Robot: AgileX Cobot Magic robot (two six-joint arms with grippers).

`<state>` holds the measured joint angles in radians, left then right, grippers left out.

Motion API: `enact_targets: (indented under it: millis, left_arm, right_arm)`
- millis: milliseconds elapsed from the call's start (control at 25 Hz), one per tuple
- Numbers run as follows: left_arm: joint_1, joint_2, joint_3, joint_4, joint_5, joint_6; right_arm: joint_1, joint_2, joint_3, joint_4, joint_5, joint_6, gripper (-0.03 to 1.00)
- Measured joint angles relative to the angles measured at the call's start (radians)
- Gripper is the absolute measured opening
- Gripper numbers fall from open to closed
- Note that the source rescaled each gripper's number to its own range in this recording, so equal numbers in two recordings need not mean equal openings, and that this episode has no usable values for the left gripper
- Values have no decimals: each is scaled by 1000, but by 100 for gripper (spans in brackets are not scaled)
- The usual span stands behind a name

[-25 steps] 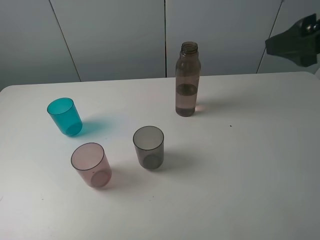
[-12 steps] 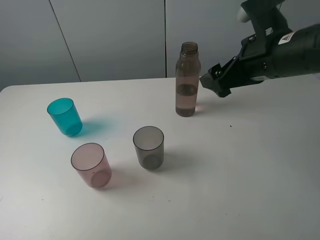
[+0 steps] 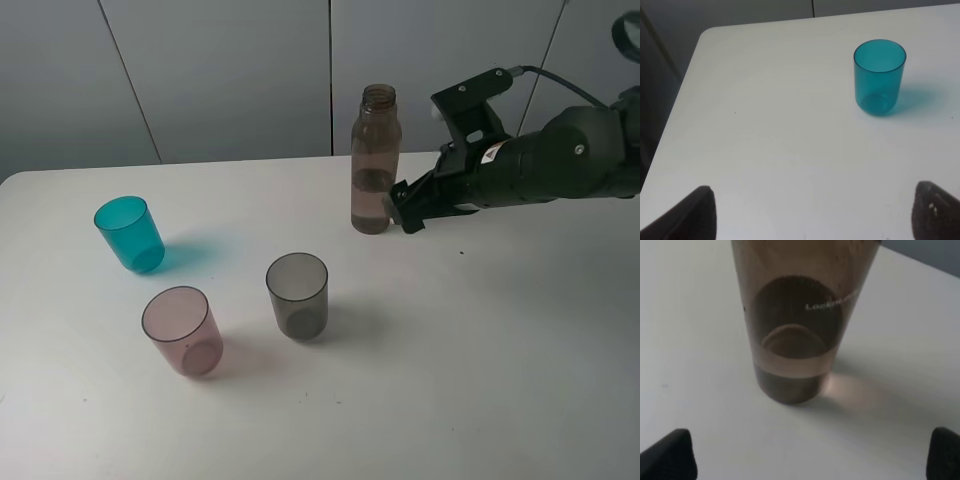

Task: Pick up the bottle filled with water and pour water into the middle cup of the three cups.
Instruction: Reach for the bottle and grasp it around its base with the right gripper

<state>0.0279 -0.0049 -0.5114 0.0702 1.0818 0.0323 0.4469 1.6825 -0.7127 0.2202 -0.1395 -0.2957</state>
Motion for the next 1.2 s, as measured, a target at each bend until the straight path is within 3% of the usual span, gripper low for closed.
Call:
enact_targets:
  millis: [120, 320, 480, 760, 1200]
  left_arm:
    - [0, 0, 0, 0, 0, 0]
    - [0, 0, 0, 0, 0, 0]
    - [0, 0, 0, 0, 0, 0]
    - [0, 0, 0, 0, 0, 0]
    - [0, 0, 0, 0, 0, -2]
  right_arm:
    - [0, 19, 23, -82, -79, 96, 100]
    - [0, 41, 87, -190, -327, 240, 100]
    - [0, 85, 120, -231, -466, 296, 100]
    - [-25, 215, 125, -304, -629, 372, 100]
    - [-58, 344, 106, -359, -783, 406, 100]
